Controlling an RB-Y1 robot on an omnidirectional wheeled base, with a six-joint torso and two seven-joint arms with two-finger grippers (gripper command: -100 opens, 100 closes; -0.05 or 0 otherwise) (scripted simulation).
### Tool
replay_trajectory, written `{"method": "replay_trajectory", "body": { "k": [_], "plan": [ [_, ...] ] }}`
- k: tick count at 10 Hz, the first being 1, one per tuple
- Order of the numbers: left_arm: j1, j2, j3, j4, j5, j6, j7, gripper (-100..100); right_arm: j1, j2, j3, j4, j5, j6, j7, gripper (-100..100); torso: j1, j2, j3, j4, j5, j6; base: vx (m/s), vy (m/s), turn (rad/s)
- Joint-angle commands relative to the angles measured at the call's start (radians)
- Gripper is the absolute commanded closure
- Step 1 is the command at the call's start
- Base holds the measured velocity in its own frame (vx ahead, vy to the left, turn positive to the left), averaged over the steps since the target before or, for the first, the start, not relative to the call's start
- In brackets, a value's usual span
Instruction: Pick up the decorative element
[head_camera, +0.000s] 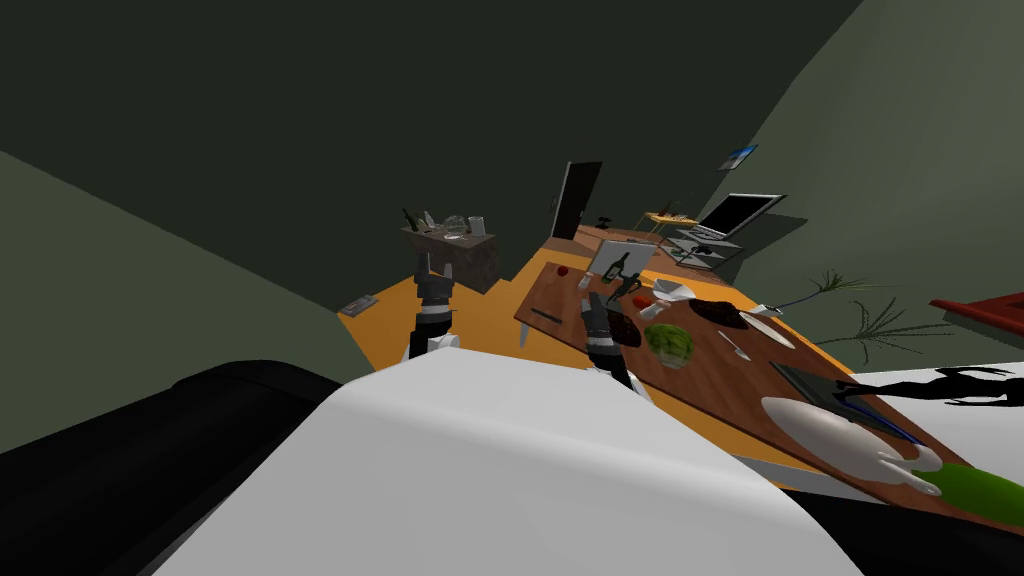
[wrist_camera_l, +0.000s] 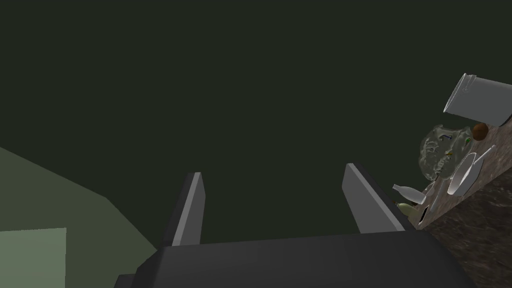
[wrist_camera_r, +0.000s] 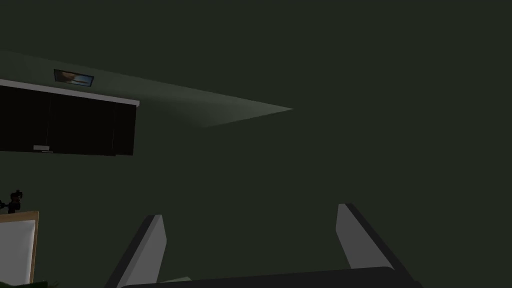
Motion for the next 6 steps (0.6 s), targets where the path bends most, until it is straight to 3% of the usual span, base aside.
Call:
{"method": "replay_trajectory", "body": {
  "k": [1,6],
  "plan": [
    [0.0,0.0,0.0,0.0,0.0,0.0,0.0,0,-0.009,-0.049,0.012,0.05,0.006,-0.017,0.004,-100,0.0,0.0,0.0,0.0,0.0,0.0,-0.009,0.057,0.053],
    [0.0,0.0,0.0,0.0,0.0,0.0,0.0,0,-0.027,-0.17,0.055,0.18,0.032,-0.061,0.019,-100,0.001,-0.002,-0.001,0.0,0.0,0.0,0.01,0.073,0.087]
  ]
}}
